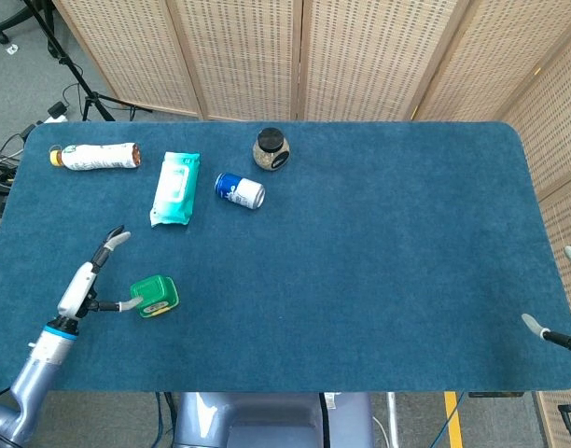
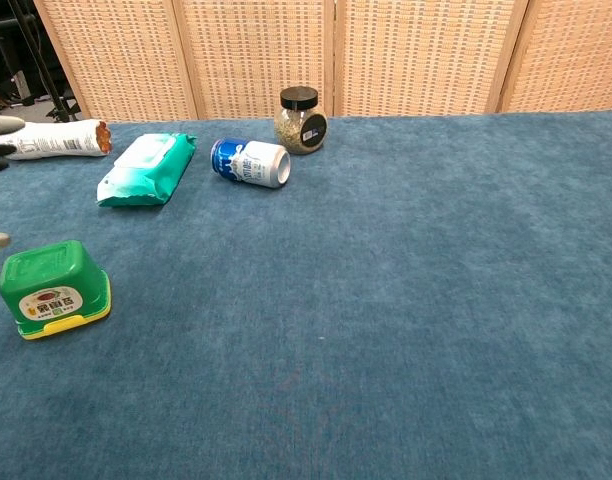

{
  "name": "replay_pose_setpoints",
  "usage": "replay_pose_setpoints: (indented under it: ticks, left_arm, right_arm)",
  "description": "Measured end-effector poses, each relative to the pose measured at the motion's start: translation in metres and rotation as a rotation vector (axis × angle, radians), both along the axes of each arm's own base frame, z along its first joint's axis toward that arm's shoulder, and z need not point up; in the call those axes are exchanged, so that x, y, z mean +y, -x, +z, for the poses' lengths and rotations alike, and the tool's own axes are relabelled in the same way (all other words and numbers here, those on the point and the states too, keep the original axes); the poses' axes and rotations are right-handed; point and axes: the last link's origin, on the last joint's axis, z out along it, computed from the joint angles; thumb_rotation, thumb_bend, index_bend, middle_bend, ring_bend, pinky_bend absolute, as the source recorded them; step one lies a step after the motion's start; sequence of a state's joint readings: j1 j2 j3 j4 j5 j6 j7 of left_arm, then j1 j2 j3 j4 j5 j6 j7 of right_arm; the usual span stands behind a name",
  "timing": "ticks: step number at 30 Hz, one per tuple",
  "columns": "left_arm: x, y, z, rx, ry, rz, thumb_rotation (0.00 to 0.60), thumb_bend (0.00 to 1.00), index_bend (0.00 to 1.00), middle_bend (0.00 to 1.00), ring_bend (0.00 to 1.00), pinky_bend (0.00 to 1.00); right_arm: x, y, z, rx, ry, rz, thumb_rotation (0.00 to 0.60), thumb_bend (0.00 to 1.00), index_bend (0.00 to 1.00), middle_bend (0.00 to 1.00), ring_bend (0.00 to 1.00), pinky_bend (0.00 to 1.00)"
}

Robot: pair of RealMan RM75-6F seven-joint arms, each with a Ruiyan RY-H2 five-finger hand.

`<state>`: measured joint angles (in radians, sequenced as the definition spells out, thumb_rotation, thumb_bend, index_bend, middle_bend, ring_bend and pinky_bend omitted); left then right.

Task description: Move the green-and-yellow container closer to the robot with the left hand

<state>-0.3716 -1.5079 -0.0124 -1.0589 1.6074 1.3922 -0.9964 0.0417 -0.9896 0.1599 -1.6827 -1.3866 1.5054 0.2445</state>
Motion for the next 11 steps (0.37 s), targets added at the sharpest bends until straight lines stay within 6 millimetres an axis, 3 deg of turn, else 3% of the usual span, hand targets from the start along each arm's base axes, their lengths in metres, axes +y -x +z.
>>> replay_pose_setpoints:
  ticks: [11]
  left_arm:
    - [-0.002,0.003,0.059,0.453,-0.161,0.046,0.600,0.11,0.00,0.00,0.00,0.00]
  right_arm:
    - [0.000,0.000,-0.001,0.037,0.004,-0.003,0.600,0.00,0.00,0.00,0.00,0.00]
